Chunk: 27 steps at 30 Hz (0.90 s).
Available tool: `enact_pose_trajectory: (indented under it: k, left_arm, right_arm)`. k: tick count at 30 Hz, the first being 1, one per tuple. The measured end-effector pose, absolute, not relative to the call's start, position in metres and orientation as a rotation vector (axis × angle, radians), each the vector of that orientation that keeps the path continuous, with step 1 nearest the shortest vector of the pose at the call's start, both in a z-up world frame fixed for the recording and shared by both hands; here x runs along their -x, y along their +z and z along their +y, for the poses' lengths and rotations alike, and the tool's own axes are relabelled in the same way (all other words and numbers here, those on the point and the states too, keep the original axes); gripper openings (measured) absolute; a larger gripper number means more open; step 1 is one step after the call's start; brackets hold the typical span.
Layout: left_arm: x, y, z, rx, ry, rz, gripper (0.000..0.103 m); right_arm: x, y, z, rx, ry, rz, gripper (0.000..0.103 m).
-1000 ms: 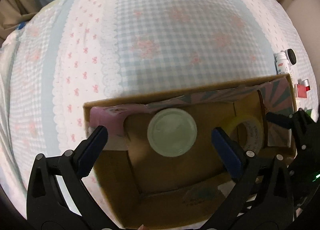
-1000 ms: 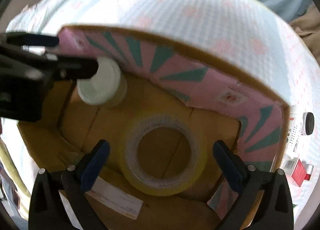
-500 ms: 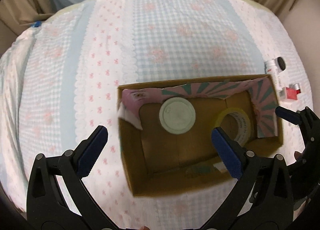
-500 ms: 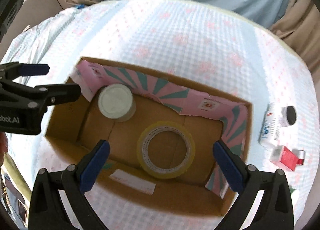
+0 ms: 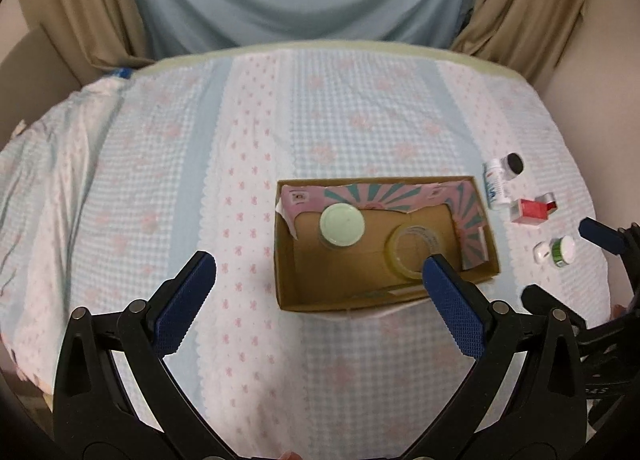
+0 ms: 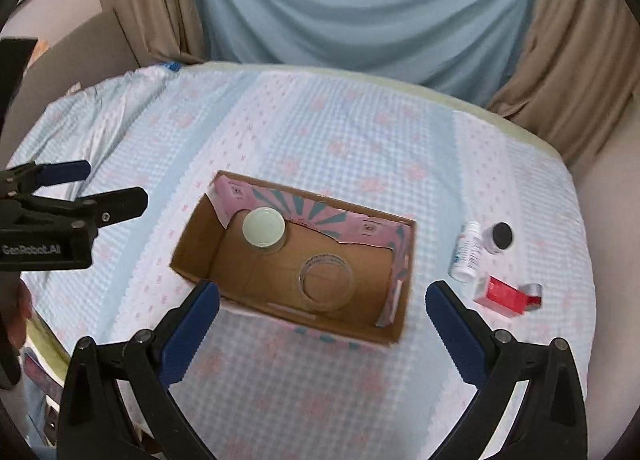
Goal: Organize rigid objects
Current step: 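Move both tools back toward the remaining items on the bed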
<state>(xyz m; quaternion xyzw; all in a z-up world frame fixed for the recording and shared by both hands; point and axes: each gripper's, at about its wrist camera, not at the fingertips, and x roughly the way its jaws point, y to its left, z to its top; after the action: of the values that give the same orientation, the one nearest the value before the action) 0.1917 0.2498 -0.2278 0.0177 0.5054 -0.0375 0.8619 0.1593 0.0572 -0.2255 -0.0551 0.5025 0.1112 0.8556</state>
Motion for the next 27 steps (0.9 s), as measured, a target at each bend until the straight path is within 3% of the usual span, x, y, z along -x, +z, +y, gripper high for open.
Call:
enact_pose_trajectory:
  k: [12, 27]
  left_arm:
    - [-0.148, -0.188, 0.132, -0.072, -0.172, 0.988, 0.103]
    - [-0.178, -0.239, -0.102, -0.187, -0.329, 1.052, 0.103]
  right_arm:
    - [-0.102, -0.183, -0.055, 0.013, 0.081, 1.021, 0.103]
    - [-0.105, -0.243, -0.264, 0.117, 0.045, 1.098, 0.103]
